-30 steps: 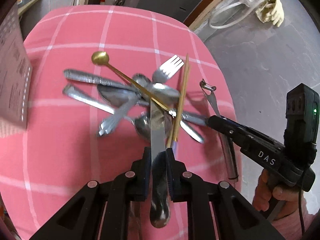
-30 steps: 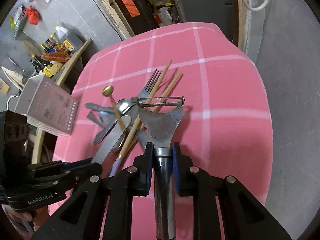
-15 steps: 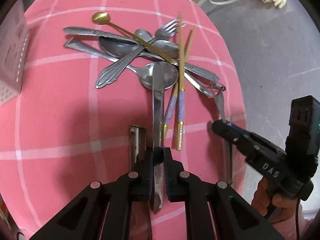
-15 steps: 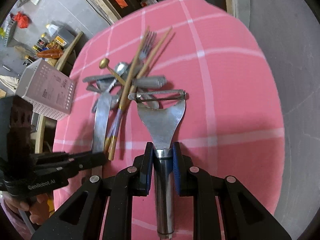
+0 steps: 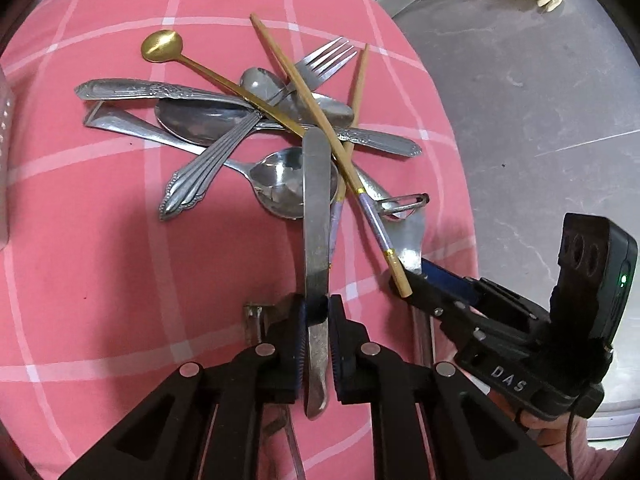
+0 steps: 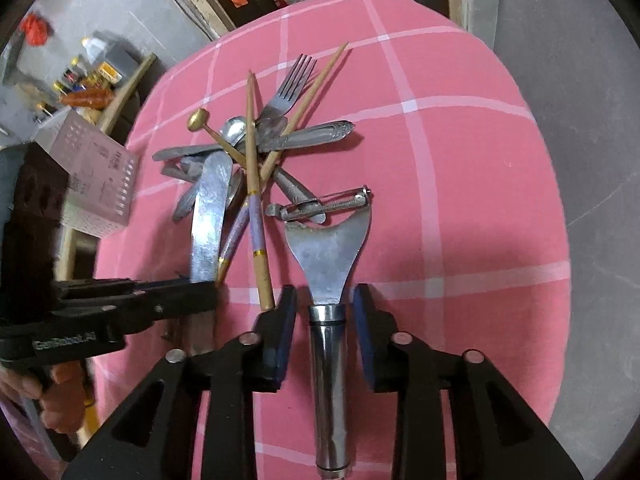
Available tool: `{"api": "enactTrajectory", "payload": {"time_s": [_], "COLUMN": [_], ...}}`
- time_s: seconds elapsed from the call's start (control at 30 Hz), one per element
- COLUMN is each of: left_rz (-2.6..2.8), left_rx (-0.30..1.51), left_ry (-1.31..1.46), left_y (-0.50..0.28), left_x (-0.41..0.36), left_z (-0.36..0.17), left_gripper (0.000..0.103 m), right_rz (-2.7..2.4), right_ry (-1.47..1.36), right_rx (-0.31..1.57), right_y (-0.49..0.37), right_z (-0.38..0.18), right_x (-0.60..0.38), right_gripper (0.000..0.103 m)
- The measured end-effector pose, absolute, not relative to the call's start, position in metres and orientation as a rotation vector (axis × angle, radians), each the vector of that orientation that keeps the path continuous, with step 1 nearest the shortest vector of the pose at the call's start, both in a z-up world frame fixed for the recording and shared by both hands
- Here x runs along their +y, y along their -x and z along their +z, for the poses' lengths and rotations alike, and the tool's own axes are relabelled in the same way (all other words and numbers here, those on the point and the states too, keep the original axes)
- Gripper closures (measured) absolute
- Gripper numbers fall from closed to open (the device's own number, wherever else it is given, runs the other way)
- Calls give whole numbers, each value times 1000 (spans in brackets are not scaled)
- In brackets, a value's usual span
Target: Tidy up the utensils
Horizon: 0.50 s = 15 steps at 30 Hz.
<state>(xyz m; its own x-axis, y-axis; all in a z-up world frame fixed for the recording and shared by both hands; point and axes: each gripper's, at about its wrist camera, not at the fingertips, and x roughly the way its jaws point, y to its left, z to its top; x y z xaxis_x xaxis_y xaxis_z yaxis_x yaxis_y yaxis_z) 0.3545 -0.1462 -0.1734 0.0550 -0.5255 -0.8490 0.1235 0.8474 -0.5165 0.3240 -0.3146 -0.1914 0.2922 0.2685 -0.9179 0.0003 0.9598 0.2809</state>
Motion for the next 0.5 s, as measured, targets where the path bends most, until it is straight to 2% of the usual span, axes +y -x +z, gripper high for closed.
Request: {"api": "enactTrajectory", "payload": {"time_s": [0.07, 0.1, 0.37, 0.5], "left_rz": [-514, -515, -546, -526], "left_rx": [1424, 1411, 1288, 1160], "left_ry": [337, 324, 312, 352], "left_y": [-351, -350, -313, -289], "left_x": [-147, -151, -144, -130], "left_z": [-171, -168, -152, -132], "left_gripper": [96, 101, 101, 101], "right_rz": [174, 177, 169, 159], "right_ry": [-245, -276, -377, -342], "right_rx": [1259, 1257, 1135, 989], "right_y": [-322, -319, -284, -275], "right_z": [-190, -190, -173, -146], "right_x": [-314, -316, -323, -316], "right_gripper": [87, 87, 87, 87]}}
